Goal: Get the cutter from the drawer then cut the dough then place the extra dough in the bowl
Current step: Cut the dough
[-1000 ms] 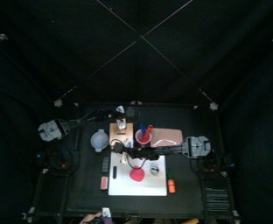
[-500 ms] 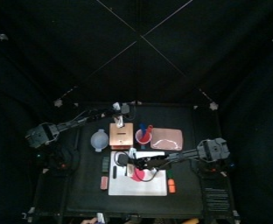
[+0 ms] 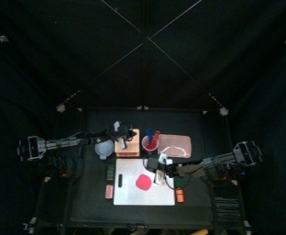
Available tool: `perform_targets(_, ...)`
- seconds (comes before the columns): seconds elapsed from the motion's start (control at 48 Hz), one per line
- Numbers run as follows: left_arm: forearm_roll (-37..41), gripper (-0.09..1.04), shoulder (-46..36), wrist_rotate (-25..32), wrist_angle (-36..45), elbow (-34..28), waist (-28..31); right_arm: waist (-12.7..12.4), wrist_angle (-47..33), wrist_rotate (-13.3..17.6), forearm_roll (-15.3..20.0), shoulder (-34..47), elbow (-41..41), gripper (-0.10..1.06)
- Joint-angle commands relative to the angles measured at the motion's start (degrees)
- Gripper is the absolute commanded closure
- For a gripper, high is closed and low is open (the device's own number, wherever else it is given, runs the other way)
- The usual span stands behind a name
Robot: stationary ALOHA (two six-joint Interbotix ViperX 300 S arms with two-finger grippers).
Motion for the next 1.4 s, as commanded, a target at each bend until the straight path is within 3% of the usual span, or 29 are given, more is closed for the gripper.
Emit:
perform_targets(0.021,-2.5,0.57,-2.6,-0.3,-7.2,2.7,-5.4,0.8,0.0,-0.4,4.0,-3.5,2.1,0.64)
perform_targets(0.312,-9.9,0.57,-4.7,-0.6,-29.5,11.6,-23.6,3.1,2.5,-0.4,11.2,-5.4,5.4,0.50)
perform_targets(0.458,-12.4,0.57,-4.0,-1.8,-37.9,14.3,-30.3,3.6,5.6,-0.4,13.2,-5.0,5.3,0.33)
perform_targets(0.583,-12.8,0.57,-2.9,-7.6,-42.2,16.5,-33.9,3.9,9.2,-0.2,14.3,-4.5,4.9,0.15)
perform_targets(0.708,-10.5,0.57,-1.3,-14.9,-44.8,18.0,-36.2,4.3,11.7,-0.1,14.9,-3.3,4.7,0.06)
perform_targets(0.958,-0.9,0.57,5.9,-25.9,-49.7,18.4,-37.6,4.2,12.7,-0.4,18.6,1.6,4.7,0.06)
perform_targets(1.146,0.6,0.57,7.1,-26.9,-50.4,18.8,-37.6,4.7,12.8,-0.6,19.7,4.9,4.7,0.06)
perform_targets(1.396,0.5,0.57,6.9,-27.0,-50.4,19.6,-37.3,4.4,12.9,-1.1,18.0,6.7,4.2,0.06)
